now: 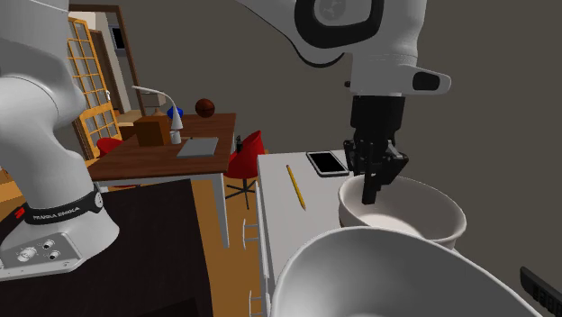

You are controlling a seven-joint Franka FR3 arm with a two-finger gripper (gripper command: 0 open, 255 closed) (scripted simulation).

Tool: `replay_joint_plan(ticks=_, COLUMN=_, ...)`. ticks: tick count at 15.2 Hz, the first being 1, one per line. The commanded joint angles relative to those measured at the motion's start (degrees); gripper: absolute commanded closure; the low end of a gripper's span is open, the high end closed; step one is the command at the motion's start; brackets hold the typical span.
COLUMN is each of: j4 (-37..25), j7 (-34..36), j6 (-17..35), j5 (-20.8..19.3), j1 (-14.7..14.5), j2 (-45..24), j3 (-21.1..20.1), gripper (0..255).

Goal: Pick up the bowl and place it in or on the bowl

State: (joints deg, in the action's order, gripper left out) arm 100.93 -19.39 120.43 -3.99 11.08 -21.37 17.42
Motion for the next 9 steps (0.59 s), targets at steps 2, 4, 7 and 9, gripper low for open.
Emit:
replay_joint_plan(ticks=2, j4=0.0, j7=0.0, j6=0.0, j5=0.0, j1=0.0, j2=0.0, j3=0.0, gripper=255)
replay_joint_plan(ticks=4, j4=0.0, j7=0.0, j6=0.0, j5=0.0, j1=0.0, j2=0.0, j3=0.0, gripper=255)
replay_joint_plan(ticks=7, j4=0.0, j7=0.0, j6=0.0, j5=0.0, j1=0.0, j2=0.0, j3=0.0, gripper=255)
replay_joint_plan(ticks=9, j4=-0.7, j7=-0.1, j6=-1.3, j5=-0.1, j1=-0.1, j2=0.6, j3=0.1, gripper=255)
